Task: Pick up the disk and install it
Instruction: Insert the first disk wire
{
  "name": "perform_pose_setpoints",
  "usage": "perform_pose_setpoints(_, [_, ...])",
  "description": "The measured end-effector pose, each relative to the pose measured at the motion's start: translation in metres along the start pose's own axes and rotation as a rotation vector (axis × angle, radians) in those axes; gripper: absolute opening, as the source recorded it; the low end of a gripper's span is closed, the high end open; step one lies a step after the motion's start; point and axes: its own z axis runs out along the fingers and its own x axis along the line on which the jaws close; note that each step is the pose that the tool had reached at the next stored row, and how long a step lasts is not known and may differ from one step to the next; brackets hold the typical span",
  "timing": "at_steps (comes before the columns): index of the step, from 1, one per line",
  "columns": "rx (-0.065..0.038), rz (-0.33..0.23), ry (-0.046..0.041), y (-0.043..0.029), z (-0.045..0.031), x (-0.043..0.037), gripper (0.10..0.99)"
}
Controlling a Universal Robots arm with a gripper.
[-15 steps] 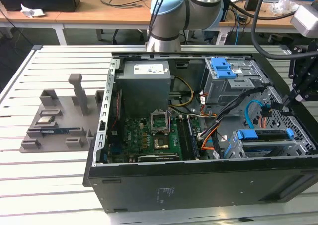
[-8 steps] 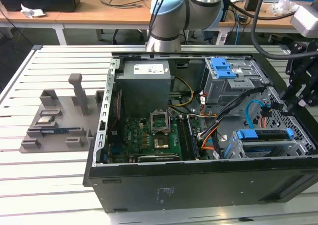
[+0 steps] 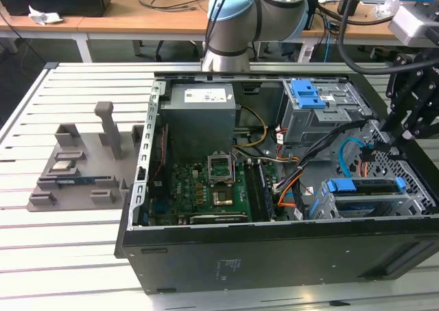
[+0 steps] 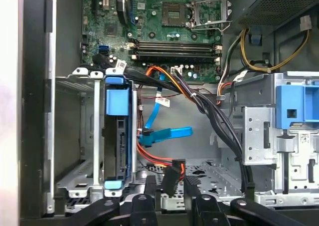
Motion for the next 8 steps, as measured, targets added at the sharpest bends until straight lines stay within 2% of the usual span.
perform_pose_setpoints(3, [0.0,0.0,0.0085,-0.0002,0.0057,-0.0045,0.361])
perform_pose_setpoints(6, [0.0,0.001,0.0222,-0.0005,0.0148,-0.0047,0.361])
perform_pose_setpoints(8, [0.0,0.001,0.0254,-0.0006,0.019,-0.0048,0.361])
